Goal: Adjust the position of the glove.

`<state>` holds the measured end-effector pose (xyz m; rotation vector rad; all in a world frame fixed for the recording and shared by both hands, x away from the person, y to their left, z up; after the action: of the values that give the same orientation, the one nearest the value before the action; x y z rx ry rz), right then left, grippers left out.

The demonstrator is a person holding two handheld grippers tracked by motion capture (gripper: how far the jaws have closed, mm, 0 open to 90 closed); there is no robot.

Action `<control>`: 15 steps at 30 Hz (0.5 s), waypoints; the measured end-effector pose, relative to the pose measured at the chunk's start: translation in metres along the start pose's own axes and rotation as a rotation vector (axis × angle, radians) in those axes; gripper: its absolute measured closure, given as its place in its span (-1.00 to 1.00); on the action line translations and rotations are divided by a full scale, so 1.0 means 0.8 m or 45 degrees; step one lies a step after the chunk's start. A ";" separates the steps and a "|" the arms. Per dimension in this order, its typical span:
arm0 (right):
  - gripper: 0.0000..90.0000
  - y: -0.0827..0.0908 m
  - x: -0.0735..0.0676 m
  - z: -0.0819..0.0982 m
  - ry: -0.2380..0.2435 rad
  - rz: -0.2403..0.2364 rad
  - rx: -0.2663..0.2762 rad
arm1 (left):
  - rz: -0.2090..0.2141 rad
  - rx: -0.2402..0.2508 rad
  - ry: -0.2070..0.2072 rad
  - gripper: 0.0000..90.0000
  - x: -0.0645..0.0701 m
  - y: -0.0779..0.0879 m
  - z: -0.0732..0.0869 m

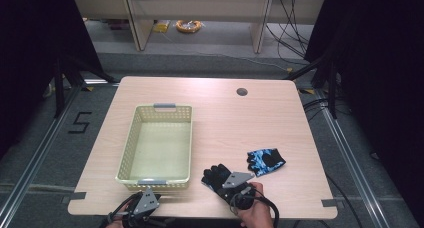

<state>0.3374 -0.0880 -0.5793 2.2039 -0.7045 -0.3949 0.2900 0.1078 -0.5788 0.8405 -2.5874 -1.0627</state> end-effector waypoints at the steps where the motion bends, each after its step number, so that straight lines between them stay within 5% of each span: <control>1: 1.00 0.002 0.002 0.002 -0.016 0.002 0.006 | -0.003 -0.004 -0.004 -0.64 0.000 0.000 0.000; 2: 1.00 0.003 0.006 0.004 -0.005 0.000 0.010 | -0.006 -0.008 -0.050 -0.64 -0.003 0.001 0.000; 5: 1.00 0.007 0.010 0.007 -0.017 0.002 0.020 | -0.007 -0.005 -0.046 -0.64 -0.003 0.001 -0.001; 6: 1.00 0.011 0.014 0.011 -0.024 0.005 0.012 | 0.006 -0.004 0.002 -0.64 0.000 0.000 0.000; 15: 1.00 0.026 0.032 0.025 -0.076 0.036 -0.002 | -0.005 -0.006 -0.011 -0.64 -0.001 0.001 0.000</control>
<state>0.3410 -0.1260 -0.5780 2.1857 -0.7665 -0.4481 0.2902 0.1089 -0.5786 0.8415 -2.5905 -1.0757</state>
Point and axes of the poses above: each handheld gripper's, and its own axes: y roughly backward along the jaws, z roughly out of its underside, x roughly to its right, the point moved 10 cm from there along -y, roughly forward along the jaws, and after that the axes turned 3 degrees about -y, right-handed, at the moved point
